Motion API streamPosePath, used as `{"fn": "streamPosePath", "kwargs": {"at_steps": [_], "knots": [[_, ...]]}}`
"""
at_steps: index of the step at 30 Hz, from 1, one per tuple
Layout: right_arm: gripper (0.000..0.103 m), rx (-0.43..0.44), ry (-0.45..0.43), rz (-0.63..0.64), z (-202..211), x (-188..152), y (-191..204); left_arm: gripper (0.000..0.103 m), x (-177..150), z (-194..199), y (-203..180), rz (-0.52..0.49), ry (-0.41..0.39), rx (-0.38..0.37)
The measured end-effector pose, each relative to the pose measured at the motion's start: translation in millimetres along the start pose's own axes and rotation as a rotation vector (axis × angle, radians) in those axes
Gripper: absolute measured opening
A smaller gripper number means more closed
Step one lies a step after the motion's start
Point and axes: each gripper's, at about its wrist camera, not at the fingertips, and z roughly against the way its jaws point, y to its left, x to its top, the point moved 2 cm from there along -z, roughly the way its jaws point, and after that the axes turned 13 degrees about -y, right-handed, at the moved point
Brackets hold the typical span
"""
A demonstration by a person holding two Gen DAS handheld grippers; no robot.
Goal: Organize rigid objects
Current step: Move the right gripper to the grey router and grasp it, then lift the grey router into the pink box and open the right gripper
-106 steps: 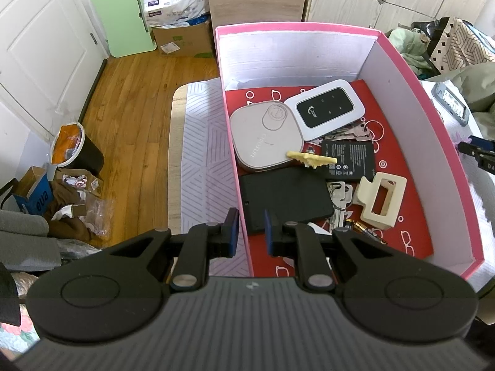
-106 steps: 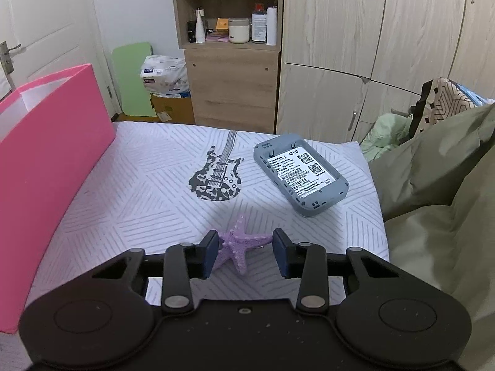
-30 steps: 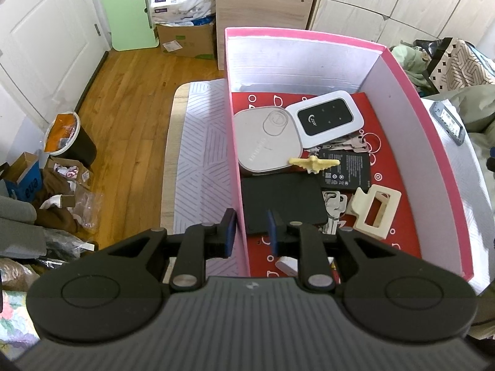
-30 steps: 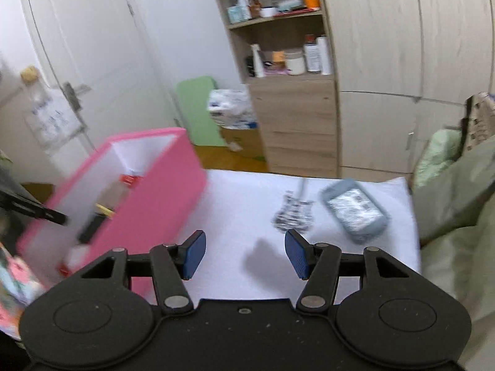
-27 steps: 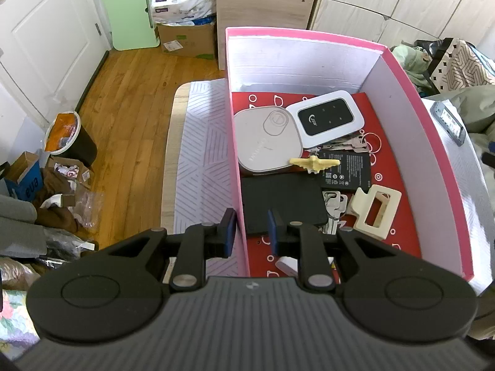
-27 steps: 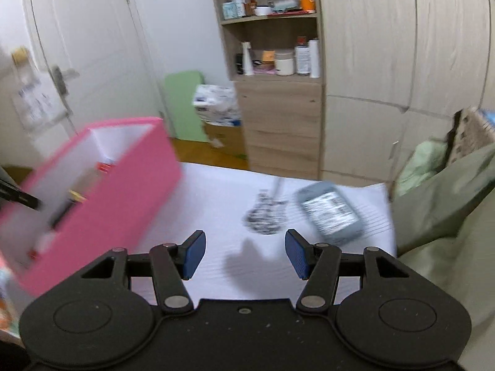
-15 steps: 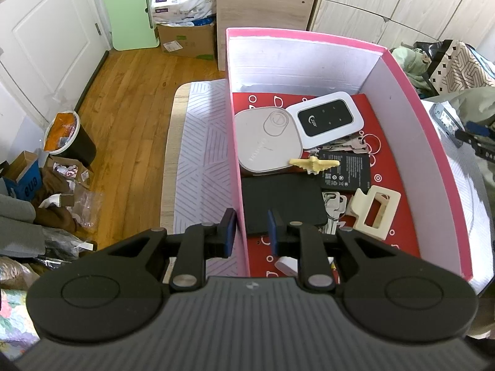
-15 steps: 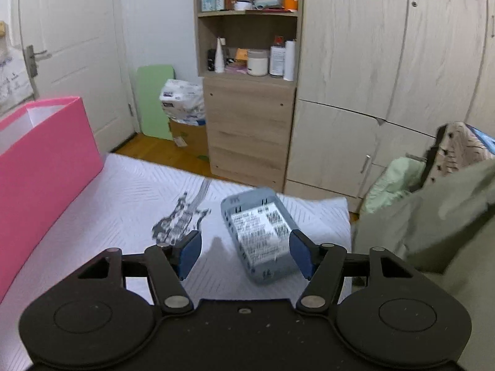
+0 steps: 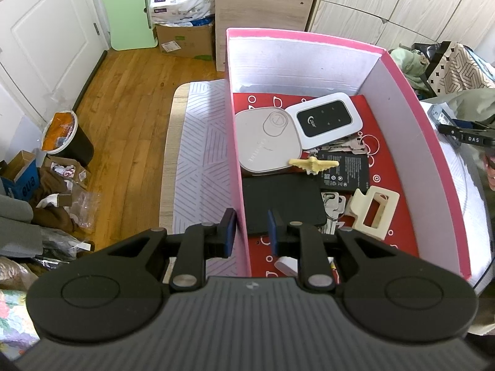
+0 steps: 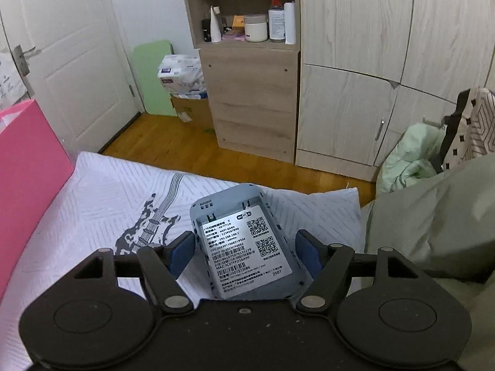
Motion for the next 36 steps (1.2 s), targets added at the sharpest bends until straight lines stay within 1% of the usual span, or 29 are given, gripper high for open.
{"fn": "streamPosePath", "kwargs": {"at_steps": [4, 9, 15, 16, 17, 18, 19, 20, 21, 22, 23, 26, 30, 36], "knots": [[0.067, -0.014, 0.005, -0.003, 7, -2, 9, 0.019, 0, 0, 1, -0.003, -0.003, -0.002], [0.067, -0.023, 0.039, -0.019, 21, -7, 33, 0.019, 0, 0, 1, -0.002, -0.001, -0.005], [0.068, 0.006, 0.057, 0.025, 23, -16, 62, 0.019, -1, 0, 1, -0.003, -0.001, -0.007], [0.070, 0.008, 0.050, 0.030, 21, -17, 63, 0.019, -1, 0, 1, -0.002, -0.002, -0.010], [0.075, 0.008, 0.035, 0.045, 18, -18, 64, 0.019, -1, 0, 1, -0.002, -0.002, -0.010], [0.076, 0.017, 0.014, 0.078, 16, -20, 67, 0.019, -1, -1, 1, -0.004, -0.001, -0.008], [0.077, 0.030, -0.001, 0.078, 13, -20, 67, 0.019, -1, -1, 1, -0.004, -0.002, -0.010], [0.075, 0.031, -0.006, 0.070, 10, -19, 66, 0.019, -1, 0, 1, -0.005, -0.002, -0.008], [0.070, 0.024, -0.005, 0.071, 9, -17, 66, 0.019, -1, 0, 2, -0.006, -0.001, -0.006], [0.067, 0.006, -0.007, 0.063, 9, -15, 67, 0.019, -1, 0, 2, -0.006, 0.001, -0.005], [0.067, -0.007, -0.003, 0.049, 10, -14, 70, 0.019, -1, 0, 2, -0.004, 0.002, -0.007], [0.067, -0.027, -0.019, 0.060, 14, -17, 79, 0.019, 0, 0, 3, -0.001, 0.002, -0.010], [0.067, -0.014, -0.069, 0.032, 32, -17, 87, 0.019, 0, -1, 2, -0.004, 0.006, -0.007], [0.067, 0.021, -0.158, 0.076, 66, -1, 110, 0.020, 0, -1, 2, -0.002, 0.004, -0.005]]}}
